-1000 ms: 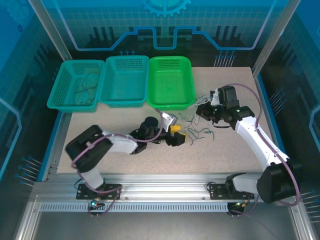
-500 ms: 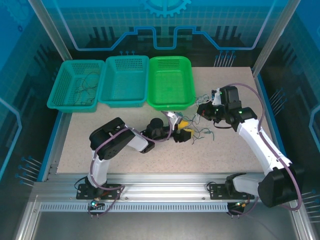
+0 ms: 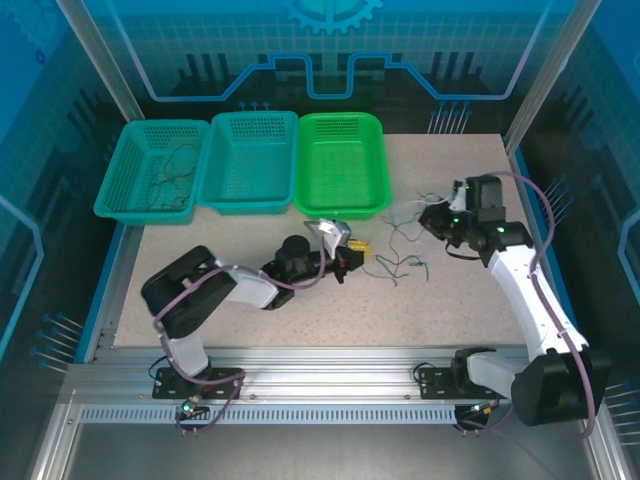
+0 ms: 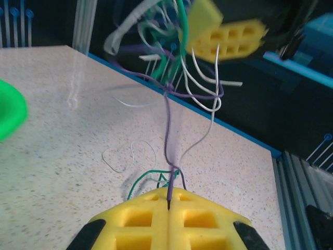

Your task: Untangle the cables

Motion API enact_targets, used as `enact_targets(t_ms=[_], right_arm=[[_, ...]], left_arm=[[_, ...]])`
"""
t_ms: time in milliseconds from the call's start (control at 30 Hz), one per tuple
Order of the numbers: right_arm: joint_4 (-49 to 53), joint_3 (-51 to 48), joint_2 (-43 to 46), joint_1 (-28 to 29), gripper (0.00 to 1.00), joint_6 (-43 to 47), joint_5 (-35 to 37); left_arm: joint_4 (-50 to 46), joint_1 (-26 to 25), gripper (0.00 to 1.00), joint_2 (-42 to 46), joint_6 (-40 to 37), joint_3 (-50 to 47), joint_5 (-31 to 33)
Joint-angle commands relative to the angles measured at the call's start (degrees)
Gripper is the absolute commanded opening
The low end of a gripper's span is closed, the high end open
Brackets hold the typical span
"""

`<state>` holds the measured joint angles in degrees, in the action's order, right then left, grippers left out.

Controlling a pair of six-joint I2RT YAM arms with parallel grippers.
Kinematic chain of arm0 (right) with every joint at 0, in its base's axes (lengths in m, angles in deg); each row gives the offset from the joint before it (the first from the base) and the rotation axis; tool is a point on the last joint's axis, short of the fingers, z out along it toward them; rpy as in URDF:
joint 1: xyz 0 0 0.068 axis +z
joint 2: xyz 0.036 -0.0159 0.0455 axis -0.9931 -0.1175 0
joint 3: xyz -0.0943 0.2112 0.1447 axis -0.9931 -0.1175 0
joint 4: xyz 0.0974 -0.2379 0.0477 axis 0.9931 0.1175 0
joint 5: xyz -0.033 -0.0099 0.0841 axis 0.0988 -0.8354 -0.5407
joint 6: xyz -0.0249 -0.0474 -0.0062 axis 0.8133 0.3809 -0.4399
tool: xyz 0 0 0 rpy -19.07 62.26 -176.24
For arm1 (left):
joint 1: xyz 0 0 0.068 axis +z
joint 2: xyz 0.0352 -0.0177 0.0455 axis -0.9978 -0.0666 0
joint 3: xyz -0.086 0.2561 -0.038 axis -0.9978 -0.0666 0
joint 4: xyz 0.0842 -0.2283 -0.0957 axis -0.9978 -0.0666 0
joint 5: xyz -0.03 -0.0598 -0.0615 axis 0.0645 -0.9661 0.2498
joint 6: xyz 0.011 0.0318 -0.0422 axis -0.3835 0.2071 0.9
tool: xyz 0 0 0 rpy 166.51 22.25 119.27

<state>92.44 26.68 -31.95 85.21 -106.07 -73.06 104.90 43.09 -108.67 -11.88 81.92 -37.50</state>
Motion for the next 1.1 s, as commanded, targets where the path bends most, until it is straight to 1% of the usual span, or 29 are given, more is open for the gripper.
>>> enact_targets(t_ms=[0,67,167,267,333,367,400,467,500,533,633,667,733,867,900,933,967,1067], right_arm=[[1.3,-3.2,1.1,-6.5,0.0,2.4,-0.2],[1.8,-4.0,0.6,-9.7,0.0,4.4,-0.7],[2.1,-4.9,-0.3,-14.5,0.0,6.4,-1.1],[1.1,-5.9,-0.7,-19.1,0.0,6.7,-2.9],[0.9,-5.9,-1.1,-21.0,0.0,6.8,-3.9],[0.5,-5.8,-1.2,-21.2,0.0,7.0,-4.3],[-0.3,-5.6,-1.3,-20.8,0.0,7.1,-5.5],[-2.2,-5.3,-1.7,-18.6,0.0,6.8,-8.3],[-2.9,-4.7,-2.3,-16.8,0.0,6.9,-9.7],[-3.2,-3.8,-2.8,-14.8,0.0,6.9,-10.7],[-4.4,-0.6,-3.7,-9.0,0.0,6.9,-13.1],[-4.7,0.4,-3.6,-7.4,0.0,6.9,-13.1],[-5.1,2.5,-3.1,-3.9,0.0,6.4,-12.3],[-5.4,5.6,-2.8,0.6,0.0,5.4,-12.0],[-5.2,6.2,-2.7,1.3,0.0,5.0,-12.0],[-5.1,6.7,-2.6,2.1,0.0,4.7,-11.7],[-5.0,7.0,-2.4,2.6,0.0,4.4,-11.5],[-5.0,7.5,-1.4,4.2,0.0,3.8,-10.4]], left_arm=[[-4.2,2.0,0.0,8.0,-0.2,-3.5,2.8],[-9.6,3.2,0.0,13.4,-0.9,-4.7,4.2],[-23.8,5.4,0.0,22.1,-3.1,-4.0,7.8],[-40.2,8.2,0.0,31.3,-6.3,-2.0,14.8],[-51.2,11.6,0.0,36.9,-5.3,-0.7,21.3],[-55.8,13.8,0.0,38.1,-4.5,0.1,22.2],[-60.3,16.0,0.0,38.7,-4.3,1.2,21.2],[-65.0,16.8,0.0,38.6,-6.9,2.0,18.2],[-64.7,16.4,0.0,38.2,-7.5,1.4,15.8],[-62.5,15.8,0.0,37.9,-7.2,-0.2,13.8],[-52.7,14.1,0.0,35.2,-3.5,-6.3,10.3],[-51.2,13.8,0.06,34.0,-2.1,-7.0,10.2],[-49.1,13.2,0.24,31.4,0.1,-7.7,11.0],[-45.7,13.0,0.41,29.3,1.4,-7.5,10.8],[-45.9,13.0,0.48,29.2,1.2,-6.9,10.1],[-46.2,13.0,0.53,29.3,0.6,-6.2,8.9],[-45.9,13.0,0.56,29.5,0.0,-5.7,7.3],[-40.8,12.4,0.65,30.4,-2.5,-4.9,-1.9]])
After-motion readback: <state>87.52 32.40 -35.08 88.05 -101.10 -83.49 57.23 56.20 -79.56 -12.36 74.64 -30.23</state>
